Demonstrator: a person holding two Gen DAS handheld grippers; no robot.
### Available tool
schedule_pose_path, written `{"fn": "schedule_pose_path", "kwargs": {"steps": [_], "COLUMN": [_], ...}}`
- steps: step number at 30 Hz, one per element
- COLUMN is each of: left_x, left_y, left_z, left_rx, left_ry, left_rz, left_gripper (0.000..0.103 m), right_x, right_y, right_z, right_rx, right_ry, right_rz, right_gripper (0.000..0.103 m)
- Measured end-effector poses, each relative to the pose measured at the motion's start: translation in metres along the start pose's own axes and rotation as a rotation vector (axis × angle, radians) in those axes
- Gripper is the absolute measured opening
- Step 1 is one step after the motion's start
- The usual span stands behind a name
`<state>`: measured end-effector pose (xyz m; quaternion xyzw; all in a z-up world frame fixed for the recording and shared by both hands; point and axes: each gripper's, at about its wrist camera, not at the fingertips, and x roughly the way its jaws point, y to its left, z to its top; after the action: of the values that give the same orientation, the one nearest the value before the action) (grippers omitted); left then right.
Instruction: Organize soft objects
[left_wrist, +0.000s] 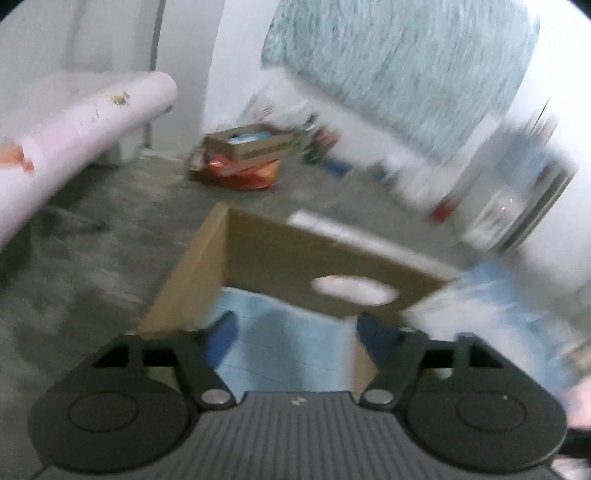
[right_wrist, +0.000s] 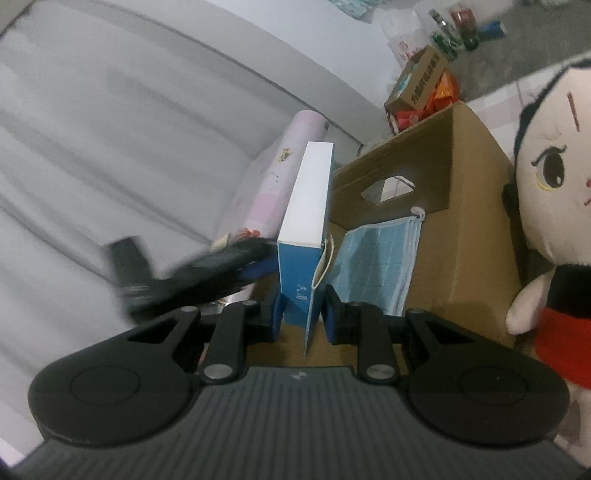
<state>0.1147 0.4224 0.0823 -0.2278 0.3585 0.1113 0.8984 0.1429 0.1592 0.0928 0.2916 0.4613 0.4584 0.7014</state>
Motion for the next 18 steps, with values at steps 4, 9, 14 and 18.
{"fn": "schedule_pose_path", "kwargs": {"steps": [4,9,14,18], "left_x": [-0.026,-0.027,-0.016,-0.009], "left_y": [0.003,-0.009,-0.014,-0.008], "left_z": [-0.008,-0.018,-0.029,-0.039], "left_rx": [-0.141,-0.114,-0.101,-0.158], "left_ry": [0.079,0.155,0.199,0.218], "left_rz": [-0.267,-0.323,-0.266,-0.280], "left_gripper": [0.096,0.099,0.090,0.085], "right_x": [0.007,0.024,0.036,0.044], "right_y": [0.017,0.036,0.045,0.041], "right_z": [-0.012,-0.031,-0.042,-0.045], "right_rx": [-0.072,-0.147,-0.199,-0.213], "right_ry": [0.000,0.015,0.035,0.046], "right_rz": [-0.023,-0.032,-0.045,-0.062], "right_gripper": [0.022,0.022,0.024,0.025]}}
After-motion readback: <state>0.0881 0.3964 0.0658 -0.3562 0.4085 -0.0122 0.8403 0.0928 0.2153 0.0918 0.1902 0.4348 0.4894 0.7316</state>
